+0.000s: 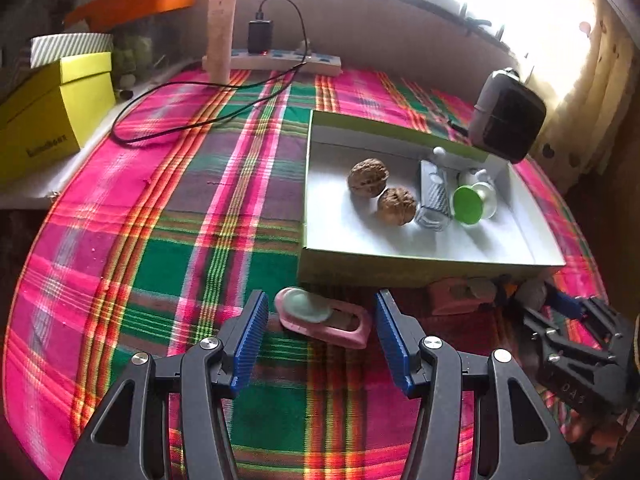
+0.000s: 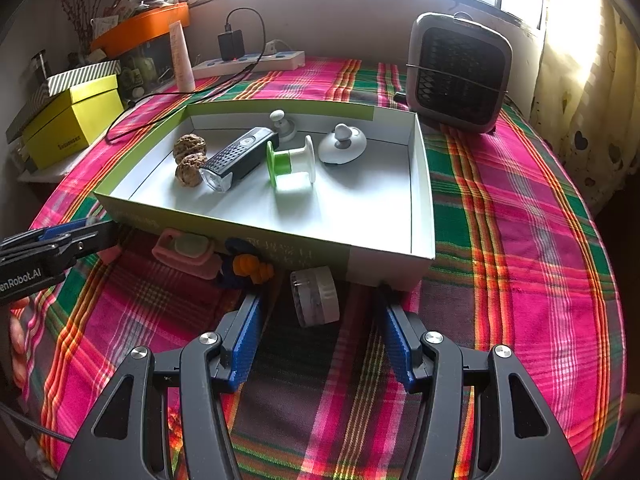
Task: Organize objects
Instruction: 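Move the left gripper to the pink clip while the right gripper approaches the white jar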
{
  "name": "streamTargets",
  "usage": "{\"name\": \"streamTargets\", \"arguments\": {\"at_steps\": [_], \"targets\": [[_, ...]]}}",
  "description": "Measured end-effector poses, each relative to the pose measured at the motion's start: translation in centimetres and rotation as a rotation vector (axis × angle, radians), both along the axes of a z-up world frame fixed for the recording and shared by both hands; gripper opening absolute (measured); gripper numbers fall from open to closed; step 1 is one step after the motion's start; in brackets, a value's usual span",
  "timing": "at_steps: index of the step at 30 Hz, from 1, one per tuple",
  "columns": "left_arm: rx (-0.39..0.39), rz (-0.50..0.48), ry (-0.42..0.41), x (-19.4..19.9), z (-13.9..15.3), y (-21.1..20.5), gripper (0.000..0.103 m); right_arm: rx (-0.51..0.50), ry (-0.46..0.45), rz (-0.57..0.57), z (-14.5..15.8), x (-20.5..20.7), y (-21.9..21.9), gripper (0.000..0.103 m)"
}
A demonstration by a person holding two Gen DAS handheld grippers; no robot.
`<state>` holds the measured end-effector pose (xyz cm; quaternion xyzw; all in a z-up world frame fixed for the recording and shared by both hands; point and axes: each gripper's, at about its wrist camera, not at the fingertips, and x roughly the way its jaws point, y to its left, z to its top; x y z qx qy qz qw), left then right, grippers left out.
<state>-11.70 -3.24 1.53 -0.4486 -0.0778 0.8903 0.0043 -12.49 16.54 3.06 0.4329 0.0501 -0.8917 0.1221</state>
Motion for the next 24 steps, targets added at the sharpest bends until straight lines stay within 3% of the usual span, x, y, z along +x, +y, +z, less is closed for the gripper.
{"name": "streamTargets", "arguments": {"at_steps": [24], "targets": [[-0.047,0.02,-0.039,1.2,-0.1,-2.2,0.054,-0.006,-0.001,-0.015,0.1,0.2,0.1,0.056]]}}
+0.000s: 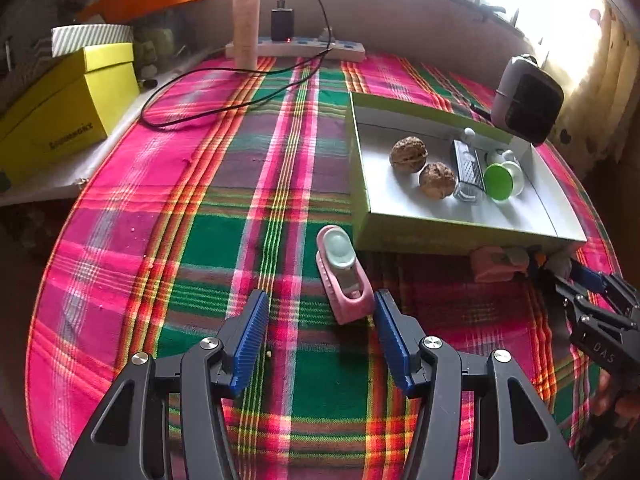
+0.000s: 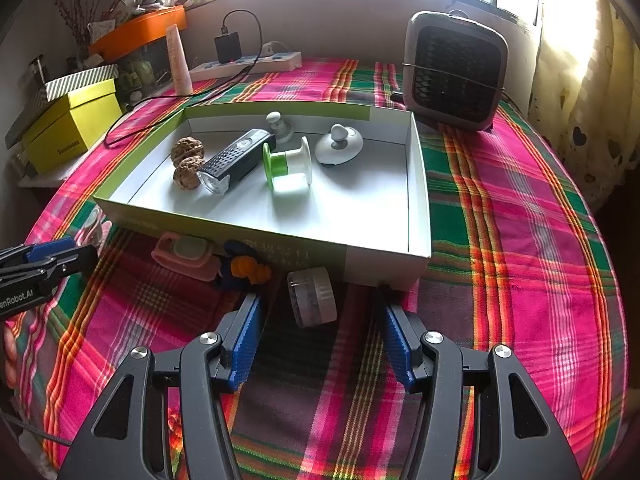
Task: Organize objects
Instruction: 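Move the left gripper to the pink clip while the right gripper approaches the white jar, then grasp the pink clip with the left gripper while the right gripper grasps the white jar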
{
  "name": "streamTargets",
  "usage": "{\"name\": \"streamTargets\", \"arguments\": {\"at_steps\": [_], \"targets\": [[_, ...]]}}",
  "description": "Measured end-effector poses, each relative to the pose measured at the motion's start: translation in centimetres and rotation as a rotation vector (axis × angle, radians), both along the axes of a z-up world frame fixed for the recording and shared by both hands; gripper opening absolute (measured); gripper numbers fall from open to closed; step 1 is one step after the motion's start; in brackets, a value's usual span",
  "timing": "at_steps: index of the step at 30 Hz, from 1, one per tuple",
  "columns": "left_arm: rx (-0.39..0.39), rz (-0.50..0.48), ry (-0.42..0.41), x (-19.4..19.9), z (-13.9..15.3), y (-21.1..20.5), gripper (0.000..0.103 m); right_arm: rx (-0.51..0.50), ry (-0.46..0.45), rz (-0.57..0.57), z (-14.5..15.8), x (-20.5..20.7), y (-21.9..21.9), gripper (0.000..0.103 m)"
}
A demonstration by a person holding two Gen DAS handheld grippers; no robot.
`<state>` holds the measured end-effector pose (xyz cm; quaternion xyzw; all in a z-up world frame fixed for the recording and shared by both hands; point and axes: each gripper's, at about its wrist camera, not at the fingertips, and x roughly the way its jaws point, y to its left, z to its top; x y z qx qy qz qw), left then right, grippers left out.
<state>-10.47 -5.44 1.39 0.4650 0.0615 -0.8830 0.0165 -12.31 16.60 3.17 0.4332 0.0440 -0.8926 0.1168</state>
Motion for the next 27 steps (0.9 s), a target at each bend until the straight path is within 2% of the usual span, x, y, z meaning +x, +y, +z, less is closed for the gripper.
{"name": "streamTargets", "arguments": {"at_steps": [6,13,20,27], "targets": [[0.023,0.019,0.015,-1.0,0.0,0.1,0.053,0.0,0.001,-0.009,0.0,-0.1,0.1,0.056],[0.005,0.022,0.021,-1.4,-0.1,0.1,0.053,-0.009,0.001,-0.021,0.0,-0.2,0.3,0.056],[-0.01,0.035,0.028,-1.4,-0.1,-0.3,0.039,-0.009,0.004,-0.022,0.1,-0.2,0.3,0.047],[-0.013,0.036,0.032,-1.5,0.0,-0.3,0.029,-0.01,0.007,-0.011,0.1,-0.2,0.2,0.037]]}}
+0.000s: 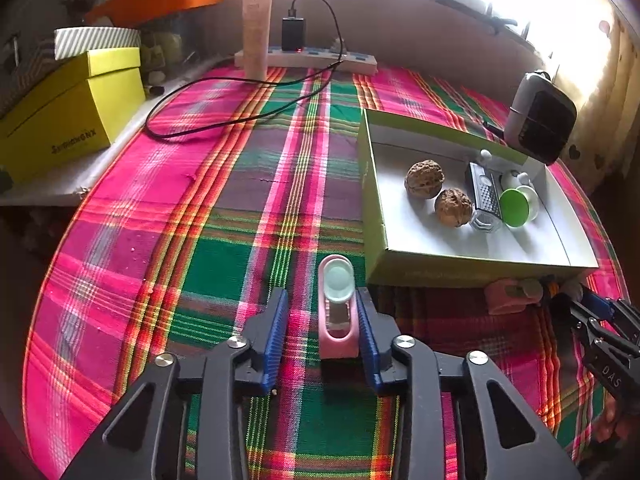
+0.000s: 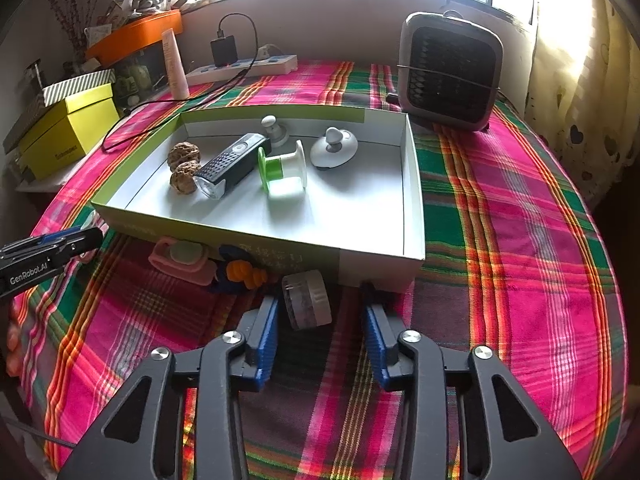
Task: Organize objects
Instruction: 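Grasp the pink clip with the left gripper while the right gripper grasps the white jar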
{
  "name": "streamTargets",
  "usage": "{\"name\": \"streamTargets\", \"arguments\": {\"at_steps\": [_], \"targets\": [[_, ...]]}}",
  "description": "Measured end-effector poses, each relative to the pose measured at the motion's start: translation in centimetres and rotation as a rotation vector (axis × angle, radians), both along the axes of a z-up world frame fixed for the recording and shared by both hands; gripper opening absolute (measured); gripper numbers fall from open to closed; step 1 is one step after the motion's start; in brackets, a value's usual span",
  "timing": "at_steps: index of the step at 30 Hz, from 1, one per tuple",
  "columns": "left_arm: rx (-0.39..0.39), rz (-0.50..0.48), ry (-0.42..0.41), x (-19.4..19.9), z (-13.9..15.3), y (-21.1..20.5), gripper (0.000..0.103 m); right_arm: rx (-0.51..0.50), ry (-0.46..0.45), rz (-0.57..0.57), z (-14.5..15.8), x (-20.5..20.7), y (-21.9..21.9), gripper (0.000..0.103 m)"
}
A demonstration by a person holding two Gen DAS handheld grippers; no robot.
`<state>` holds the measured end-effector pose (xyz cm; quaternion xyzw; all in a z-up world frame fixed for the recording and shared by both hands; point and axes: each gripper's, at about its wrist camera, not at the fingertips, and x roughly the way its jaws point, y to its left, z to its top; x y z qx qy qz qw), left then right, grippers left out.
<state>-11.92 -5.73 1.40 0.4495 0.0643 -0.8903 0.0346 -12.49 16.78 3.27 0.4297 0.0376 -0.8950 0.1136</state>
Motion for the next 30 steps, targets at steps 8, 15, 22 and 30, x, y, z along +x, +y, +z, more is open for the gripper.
{"name": "streamTargets", "arguments": {"at_steps": [8,15,22,30], "targets": [[-0.004,-0.017,0.004,0.14,-0.02,0.34,0.021,-0.004,0.002,0.006,0.04,0.14,-0.02,0.03],[-0.001,-0.031,0.005,0.15,-0.03,0.64,0.016,-0.008,0.003,0.009,0.03,0.21,-0.05,0.027],[0.002,-0.035,0.008,0.27,-0.02,0.78,0.016,-0.012,0.004,0.012,0.06,0.29,-0.09,0.023],[0.003,-0.04,0.009,0.43,0.03,0.92,0.016,-0.011,0.008,0.012,0.15,0.47,-0.18,0.02]]}}
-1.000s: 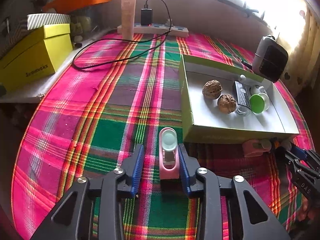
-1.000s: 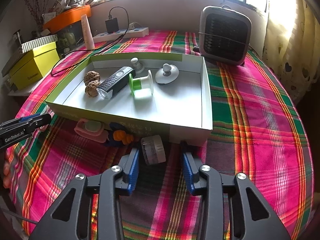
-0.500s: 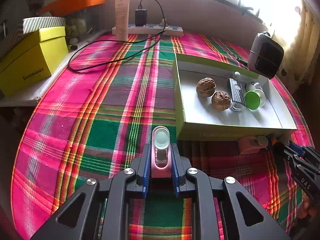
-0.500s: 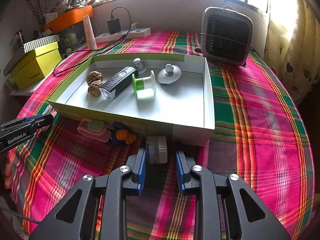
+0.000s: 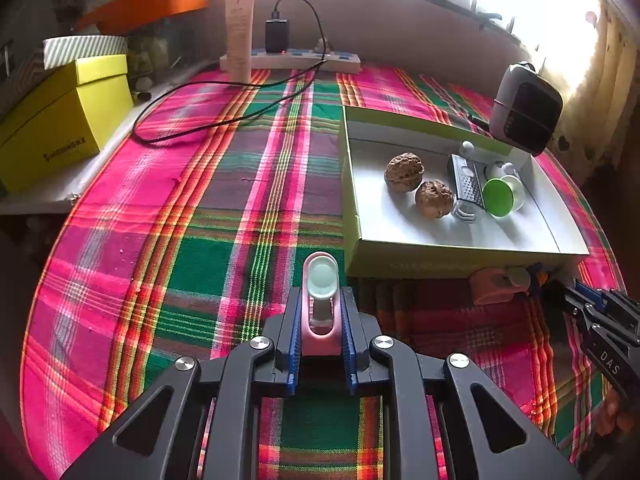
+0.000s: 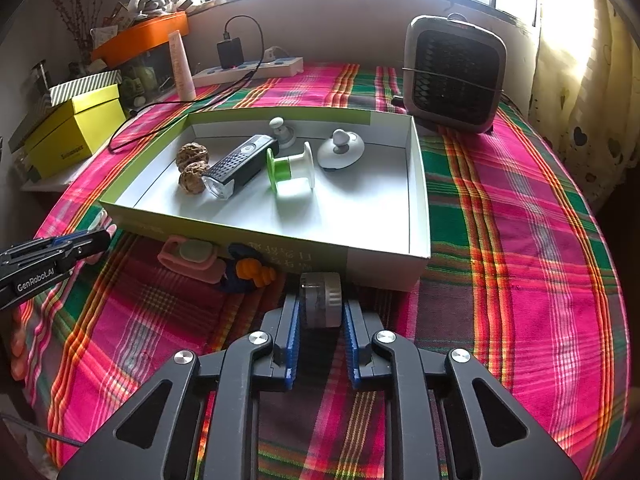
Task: Organize objects
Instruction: 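Grasp the pink clip with the left gripper while the right gripper grasps the white jar, then carry the pink clip and the white jar over the tray with both grippers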
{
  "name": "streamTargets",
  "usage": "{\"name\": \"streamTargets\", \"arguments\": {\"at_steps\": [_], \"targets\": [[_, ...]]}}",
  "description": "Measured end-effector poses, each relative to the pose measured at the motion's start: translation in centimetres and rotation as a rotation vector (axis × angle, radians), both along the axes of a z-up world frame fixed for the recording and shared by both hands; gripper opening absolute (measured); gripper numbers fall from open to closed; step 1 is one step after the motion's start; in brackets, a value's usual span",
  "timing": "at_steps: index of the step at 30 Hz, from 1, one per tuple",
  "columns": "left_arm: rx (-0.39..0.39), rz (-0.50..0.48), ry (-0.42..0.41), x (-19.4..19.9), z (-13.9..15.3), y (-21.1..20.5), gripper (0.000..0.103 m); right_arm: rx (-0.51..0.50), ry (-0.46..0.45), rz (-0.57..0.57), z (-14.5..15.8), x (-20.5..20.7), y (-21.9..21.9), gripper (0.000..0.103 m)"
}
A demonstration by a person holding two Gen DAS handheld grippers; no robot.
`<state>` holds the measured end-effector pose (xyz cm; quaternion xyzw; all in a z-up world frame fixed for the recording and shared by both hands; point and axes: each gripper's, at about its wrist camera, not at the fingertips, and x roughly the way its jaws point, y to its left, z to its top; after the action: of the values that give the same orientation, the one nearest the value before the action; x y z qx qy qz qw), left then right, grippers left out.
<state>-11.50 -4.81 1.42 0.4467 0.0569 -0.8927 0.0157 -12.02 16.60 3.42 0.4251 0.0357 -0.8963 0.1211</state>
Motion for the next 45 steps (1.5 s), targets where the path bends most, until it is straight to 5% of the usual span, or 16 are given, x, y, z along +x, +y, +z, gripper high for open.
{"name": "streamTargets", "arguments": {"at_steps": [45], "targets": [[0.044,-0.088,0.066,1.0,3.6,1.7,0.016,-0.039,0.072,0.013,3.2,0.7,0.1,0.02]]}}
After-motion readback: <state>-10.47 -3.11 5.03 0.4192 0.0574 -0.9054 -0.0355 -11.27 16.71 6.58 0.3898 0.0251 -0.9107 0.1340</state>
